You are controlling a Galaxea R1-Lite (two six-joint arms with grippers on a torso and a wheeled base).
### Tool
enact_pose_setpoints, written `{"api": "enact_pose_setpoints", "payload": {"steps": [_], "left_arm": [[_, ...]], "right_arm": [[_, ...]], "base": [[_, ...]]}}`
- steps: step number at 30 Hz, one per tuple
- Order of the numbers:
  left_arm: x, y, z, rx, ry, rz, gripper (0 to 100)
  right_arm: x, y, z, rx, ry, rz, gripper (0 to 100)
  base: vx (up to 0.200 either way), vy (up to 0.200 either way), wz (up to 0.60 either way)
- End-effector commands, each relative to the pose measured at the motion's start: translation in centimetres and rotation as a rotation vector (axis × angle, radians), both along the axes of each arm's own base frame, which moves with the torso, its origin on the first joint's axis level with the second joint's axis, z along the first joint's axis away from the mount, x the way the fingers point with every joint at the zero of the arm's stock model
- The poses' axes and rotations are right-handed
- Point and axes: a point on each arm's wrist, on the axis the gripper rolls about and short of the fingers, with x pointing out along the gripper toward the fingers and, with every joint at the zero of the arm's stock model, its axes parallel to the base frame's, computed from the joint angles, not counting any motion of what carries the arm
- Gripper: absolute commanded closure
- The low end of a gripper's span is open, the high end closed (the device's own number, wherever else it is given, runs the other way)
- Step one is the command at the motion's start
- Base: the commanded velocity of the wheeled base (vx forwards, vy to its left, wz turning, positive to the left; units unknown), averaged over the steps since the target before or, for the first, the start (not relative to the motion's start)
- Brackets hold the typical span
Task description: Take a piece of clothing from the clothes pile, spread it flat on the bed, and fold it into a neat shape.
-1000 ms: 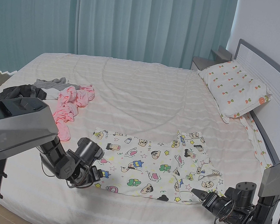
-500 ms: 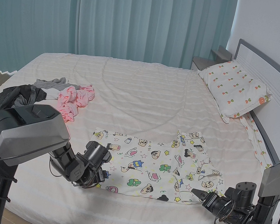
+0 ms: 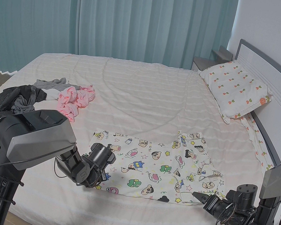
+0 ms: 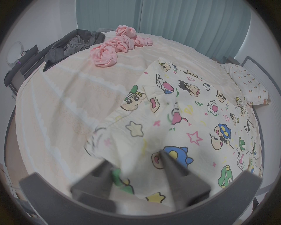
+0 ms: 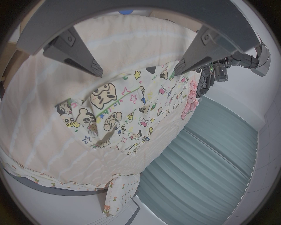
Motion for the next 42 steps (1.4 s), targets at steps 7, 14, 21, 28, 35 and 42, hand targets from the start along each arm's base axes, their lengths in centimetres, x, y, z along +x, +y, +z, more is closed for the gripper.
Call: {"api": "enact_pose_setpoints", "payload": {"steps": [7, 14, 21, 28, 35, 42], "left_arm": [[0.1, 0.3, -0.2, 0.019, -0.004, 0.019, 100], [0.1, 0.5, 0.0, 0.020, -0.007, 0.023, 100], [0.1, 0.5, -0.1, 0.015, -0.005, 0.025, 100], [0.2, 0.5, 0.1, 0.011, -0.010, 0.026, 100], [0.3, 0.7, 0.0, 0.007, -0.006, 0.028, 100], [0.4, 0.9, 0.0, 0.005, -0.005, 0.032, 100]], "right_arm": [[-1.0, -0.4, -1.7, -0.038, 0.092, 0.009, 0], [0.9, -1.2, -3.2, -0.042, 0.093, -0.051, 0], [3.3, -2.0, -5.9, -0.133, 0.073, -0.152, 0], [5.3, -1.7, -6.4, -0.131, 0.020, -0.178, 0], [7.1, -1.4, -7.1, -0.141, -0.012, -0.205, 0], [8.4, -1.5, -7.2, -0.131, -0.045, -0.223, 100]], "base": [[0.000, 0.000, 0.00], [0.000, 0.000, 0.00], [0.000, 0.000, 0.00], [0.000, 0.000, 0.00], [0.000, 0.000, 0.00], [0.000, 0.000, 0.00]]}}
